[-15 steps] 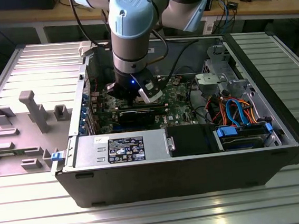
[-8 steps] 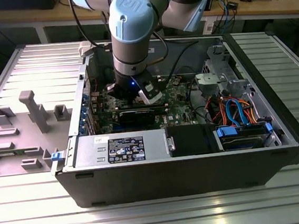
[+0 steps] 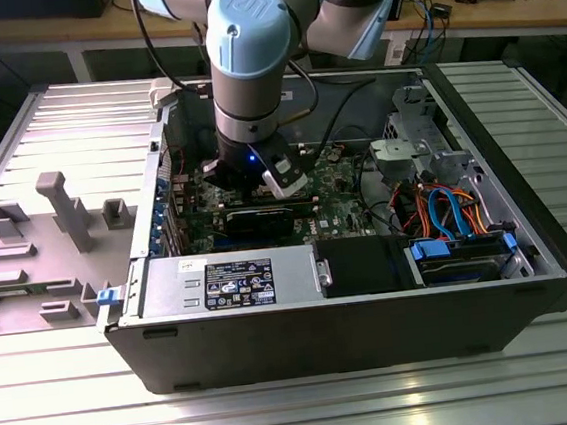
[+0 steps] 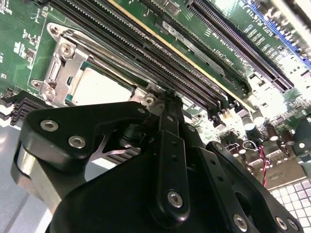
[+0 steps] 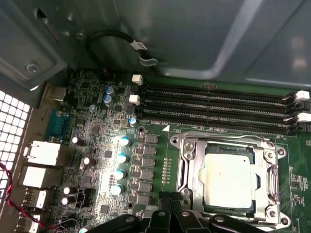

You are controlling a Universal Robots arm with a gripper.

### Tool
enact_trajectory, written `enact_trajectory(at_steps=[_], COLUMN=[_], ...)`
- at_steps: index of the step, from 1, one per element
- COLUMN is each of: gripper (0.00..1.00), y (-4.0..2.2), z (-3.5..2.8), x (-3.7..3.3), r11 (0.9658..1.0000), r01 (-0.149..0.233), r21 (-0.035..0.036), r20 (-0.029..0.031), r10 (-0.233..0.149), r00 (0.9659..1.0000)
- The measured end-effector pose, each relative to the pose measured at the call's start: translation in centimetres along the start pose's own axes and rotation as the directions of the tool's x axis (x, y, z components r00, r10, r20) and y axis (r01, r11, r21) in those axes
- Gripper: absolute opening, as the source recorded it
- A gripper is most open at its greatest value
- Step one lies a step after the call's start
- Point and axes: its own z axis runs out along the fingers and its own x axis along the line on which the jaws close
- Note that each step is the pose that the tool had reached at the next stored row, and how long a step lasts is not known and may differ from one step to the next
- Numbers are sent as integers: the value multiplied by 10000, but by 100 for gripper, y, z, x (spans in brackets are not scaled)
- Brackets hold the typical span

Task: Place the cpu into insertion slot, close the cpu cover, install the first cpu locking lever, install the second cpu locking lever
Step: 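Install the second cpu locking lever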

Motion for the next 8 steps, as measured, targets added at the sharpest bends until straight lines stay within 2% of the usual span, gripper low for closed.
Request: enact_trajectory(at_steps=[4, 8], gripper=[11, 11], y=[18, 44], z=[-77, -180], x=[2, 5], r11=[10000, 10000], r01=[-1, -3], r21=[1, 2], r20=[-8, -10], r10=[1, 3], r00=[10000, 10000])
